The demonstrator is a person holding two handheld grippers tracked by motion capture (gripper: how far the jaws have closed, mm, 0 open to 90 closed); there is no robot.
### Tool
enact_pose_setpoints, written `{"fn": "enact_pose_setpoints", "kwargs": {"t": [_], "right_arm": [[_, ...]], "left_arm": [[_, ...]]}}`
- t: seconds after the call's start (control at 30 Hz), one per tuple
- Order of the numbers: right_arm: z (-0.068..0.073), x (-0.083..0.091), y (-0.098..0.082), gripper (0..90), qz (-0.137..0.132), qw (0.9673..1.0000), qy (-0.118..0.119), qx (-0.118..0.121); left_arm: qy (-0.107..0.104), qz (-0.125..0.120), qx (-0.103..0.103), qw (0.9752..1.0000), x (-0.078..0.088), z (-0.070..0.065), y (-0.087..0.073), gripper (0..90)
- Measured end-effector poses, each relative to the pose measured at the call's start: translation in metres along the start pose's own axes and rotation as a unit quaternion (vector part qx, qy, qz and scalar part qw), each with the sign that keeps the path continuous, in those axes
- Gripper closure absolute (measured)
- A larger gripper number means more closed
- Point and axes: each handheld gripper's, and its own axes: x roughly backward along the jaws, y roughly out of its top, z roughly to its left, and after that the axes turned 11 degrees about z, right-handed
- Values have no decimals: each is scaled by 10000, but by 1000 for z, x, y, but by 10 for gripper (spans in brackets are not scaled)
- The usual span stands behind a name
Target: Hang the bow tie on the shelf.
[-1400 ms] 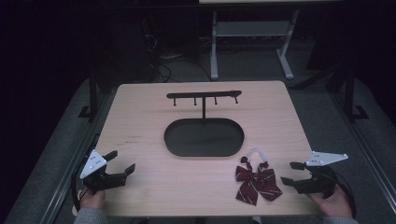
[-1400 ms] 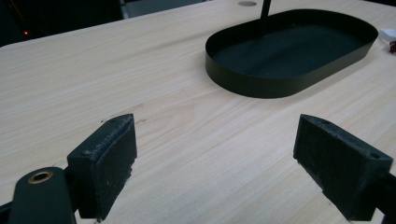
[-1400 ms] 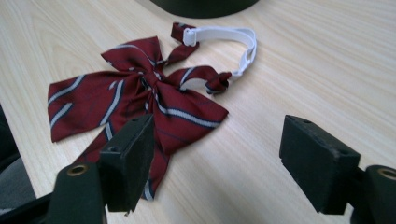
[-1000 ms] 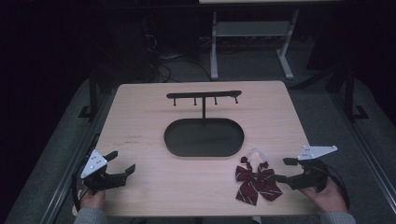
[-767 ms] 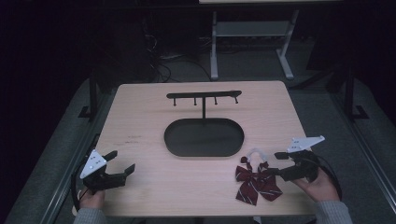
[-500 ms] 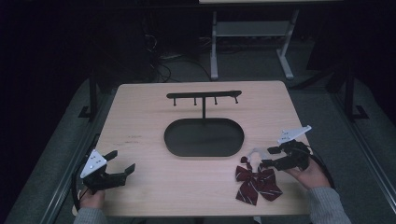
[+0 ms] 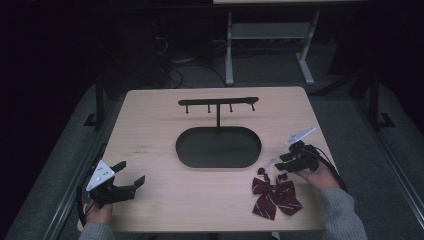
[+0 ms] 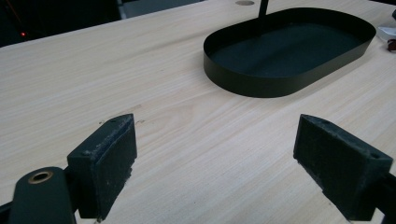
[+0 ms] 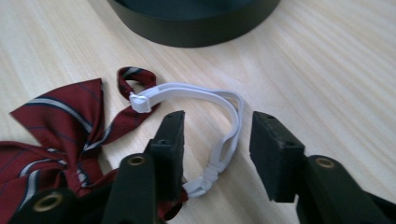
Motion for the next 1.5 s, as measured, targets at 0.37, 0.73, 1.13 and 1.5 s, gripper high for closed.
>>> {"fn": "enact_pose_setpoints", "kwargs": {"t": [0.37,0.73,1.13,1.5], "right_arm": [[-4,-12,2,682,237,9996,-160,-40],[0,-15,4,864,288,9995,-146,25],[10,-2,5,882,53,9997,158,171],[31,26,10,883,-343,9982,151,469]], "left_arm": [[2,-36,25,10000,1,0,0,128],[18,-29,-3,10000,2,0,0,128],[35,-23,15,10000,2,1,-1,129],[73,-27,22,10000,1,0,-1,129]]}}
